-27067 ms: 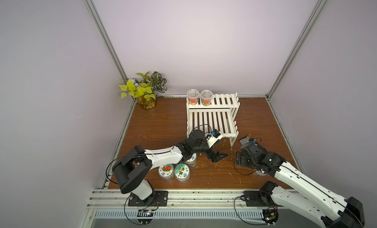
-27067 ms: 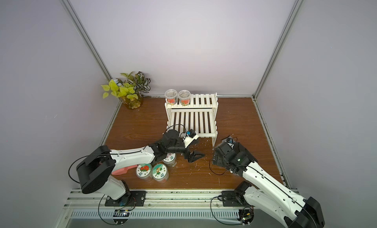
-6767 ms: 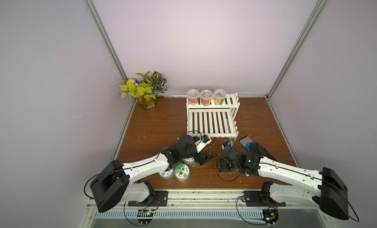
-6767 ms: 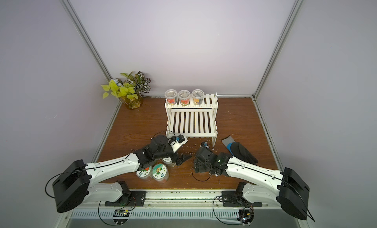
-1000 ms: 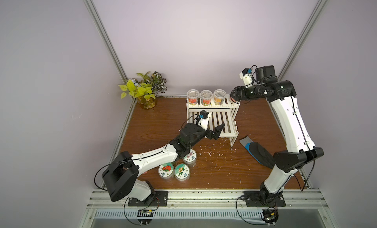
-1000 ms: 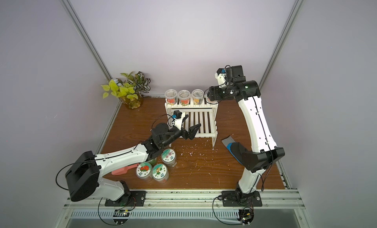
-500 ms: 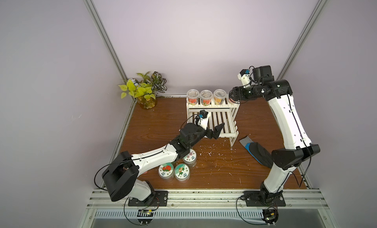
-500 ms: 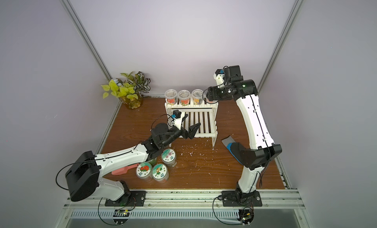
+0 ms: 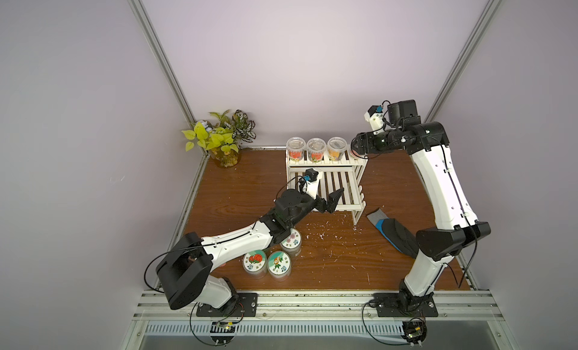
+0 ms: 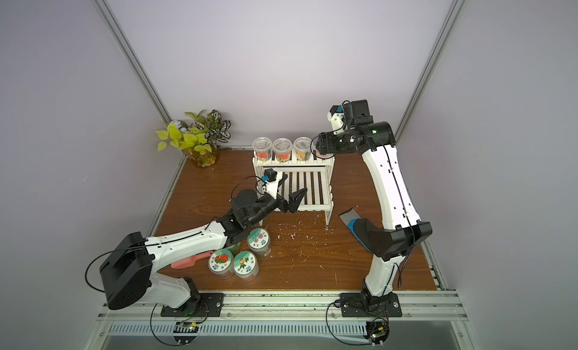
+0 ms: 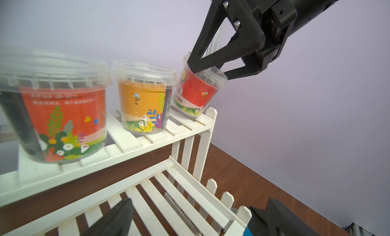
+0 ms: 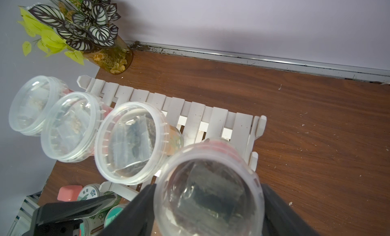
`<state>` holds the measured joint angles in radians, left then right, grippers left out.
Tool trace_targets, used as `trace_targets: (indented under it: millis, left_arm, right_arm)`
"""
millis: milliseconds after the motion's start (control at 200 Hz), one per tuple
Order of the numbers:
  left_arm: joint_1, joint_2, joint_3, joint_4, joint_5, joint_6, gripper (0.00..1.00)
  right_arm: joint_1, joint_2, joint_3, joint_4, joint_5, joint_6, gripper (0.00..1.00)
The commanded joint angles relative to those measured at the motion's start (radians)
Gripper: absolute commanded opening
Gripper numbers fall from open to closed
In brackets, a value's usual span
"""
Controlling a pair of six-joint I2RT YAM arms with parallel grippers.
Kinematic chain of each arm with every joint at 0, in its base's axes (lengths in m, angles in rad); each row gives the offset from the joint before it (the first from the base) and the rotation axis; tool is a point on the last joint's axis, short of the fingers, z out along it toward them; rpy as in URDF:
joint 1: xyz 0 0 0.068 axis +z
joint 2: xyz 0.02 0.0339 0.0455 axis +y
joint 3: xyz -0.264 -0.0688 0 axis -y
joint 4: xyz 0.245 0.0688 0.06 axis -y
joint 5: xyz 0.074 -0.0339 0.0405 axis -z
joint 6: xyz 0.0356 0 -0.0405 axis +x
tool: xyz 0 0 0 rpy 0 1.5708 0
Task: Place the seed container on the shelf
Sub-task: Place the seed jar on the shelf.
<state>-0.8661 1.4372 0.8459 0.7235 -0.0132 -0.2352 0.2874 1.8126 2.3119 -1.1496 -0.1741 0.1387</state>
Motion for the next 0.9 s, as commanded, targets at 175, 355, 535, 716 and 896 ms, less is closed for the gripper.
trace_targets:
  millis: [175,355,535,716,896]
  left_arm:
    - [-0.008,-0.029,-0.006,0.031,0.001,0.002,1.00]
    - [-0.006,-0.027,-0.006,0.028,0.004,-0.001,1.00]
    - [-0.003,-0.023,-0.004,0.028,0.009,-0.001,1.00]
    - [0.002,-0.021,0.003,0.025,0.018,-0.003,1.00]
    - [0.008,-0.015,0.015,0.019,0.034,-0.005,1.00]
  right_arm:
    - [0.009,0.009,0.022,0.005,-0.010,0.007,0.78]
    - [0.009,0.016,0.027,0.004,-0.006,0.007,0.79]
    - [0.009,0.028,0.049,0.004,-0.004,0.011,0.81]
    - [0.010,0.039,0.066,0.004,-0.002,0.015,0.82]
    - [0.009,0.039,0.088,0.004,-0.001,0.021,0.82]
